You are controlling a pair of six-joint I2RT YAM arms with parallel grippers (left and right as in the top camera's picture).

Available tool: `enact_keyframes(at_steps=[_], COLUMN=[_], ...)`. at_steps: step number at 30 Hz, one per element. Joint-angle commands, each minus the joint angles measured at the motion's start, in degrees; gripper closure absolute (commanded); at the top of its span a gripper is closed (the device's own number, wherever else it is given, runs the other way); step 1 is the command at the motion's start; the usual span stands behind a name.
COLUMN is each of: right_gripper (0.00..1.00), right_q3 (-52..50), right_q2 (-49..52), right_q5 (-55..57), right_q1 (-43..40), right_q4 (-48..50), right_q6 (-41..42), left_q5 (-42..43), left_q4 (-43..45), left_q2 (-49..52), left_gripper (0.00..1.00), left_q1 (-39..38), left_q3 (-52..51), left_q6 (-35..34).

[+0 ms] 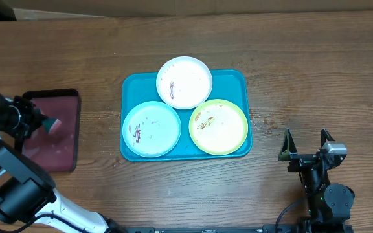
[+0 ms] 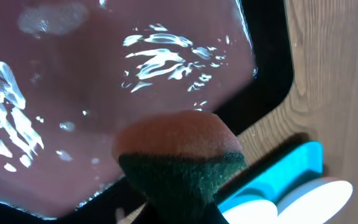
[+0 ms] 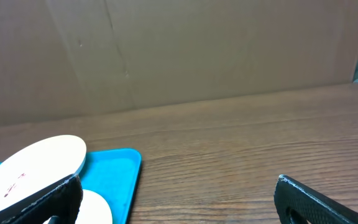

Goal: Clean dirty plates on tray and stack at the side

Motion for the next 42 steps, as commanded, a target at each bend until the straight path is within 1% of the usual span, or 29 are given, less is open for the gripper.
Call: enact_keyframes(at_steps=[1, 5, 8, 10, 11, 14, 16, 19, 23, 27, 29, 32, 33, 34, 37, 42], right_gripper=[0.00, 0.00, 0.00, 0.00, 0.00, 0.00, 0.00, 0.00, 0.00, 0.00, 0.00, 0.00, 0.00, 0.00, 0.00, 0.00], right_q3=[-0.57, -0.57, -0.57, -0.57, -0.57, -0.57, -0.57, -0.57, -0.57, -0.57, -0.57, -0.57, -0.57, -0.57, -0.57, -0.57], right_q2=[-0.42, -0.39, -0.39, -0.42, -0.39, -0.42, -0.42, -0.42, -0.42, -0.42, -0.42, -0.42, -0.39, -0.39, -0.42, -0.39], right_q5=[0.37, 0.37, 0.37, 0.37, 0.37, 0.37, 0.37, 0.37, 0.37, 0.37, 0.37, 0.37, 0.37, 0.37, 0.37, 0.37], right_q1=[0.26, 0.26, 0.26, 0.26, 0.26, 0.26, 0.26, 0.26, 0.26, 0.26, 0.26, 0.26, 0.26, 0.26, 0.26, 0.26], right_q4=[0.31, 0.31, 0.31, 0.31, 0.31, 0.31, 0.31, 0.31, 0.31, 0.31, 0.31, 0.31, 0.31, 0.31, 0.31, 0.31], right_q6=[-0.17, -0.17, -0.17, -0.17, -0.17, -0.17, -0.17, -0.17, -0.17, -0.17, -0.17, -0.17, -0.17, -0.17, -0.17, -0.17], left_q5=[-2.51, -3.30, -6.49, -10.71, -14.78, -20.39, -21.42, -21.40, -18.16, -16.20, -12.98, -7.19, -5.84, -3.21, 0.39, 1.05], left_q4=[-3.72, -11.32, -10.75, -9.11, -7.19, -1.75, 1.33, 1.77, -5.68, -17.22, -22.86, -30.62, -31.12, -31.10, -31.10, -31.10], left_q2=[-0.87, -1.42, -1.42, -0.98, -0.42, 0.28, 0.35, 0.28, -0.22, -0.24, -0.24, -0.44, -0.63, -1.22, -1.51, -1.53], left_gripper=[0.96, 0.96, 0.96, 0.96, 0.96, 0.96, 0.96, 0.96, 0.96, 0.96, 0.96, 0.96, 0.96, 0.96, 0.96, 0.96], left_q1=[1.81, 2.03, 1.01, -0.39, -2.08, -4.63, -5.60, -5.60, -4.50, -4.20, -4.55, -5.97, -6.69, -7.80, -12.35, -22.84], left_q3=[7.91, 19.65, 21.94, 19.93, 15.58, 5.79, 0.90, 0.94, 10.32, 24.61, 30.75, 36.37, 36.65, 36.20, 34.86, 28.72], left_q6=[1.07, 2.01, 0.74, -0.81, -1.22, -2.21, -2.19, -2.21, -2.19, -2.19, -2.14, -1.90, -1.05, 1.92, 5.64, 8.15])
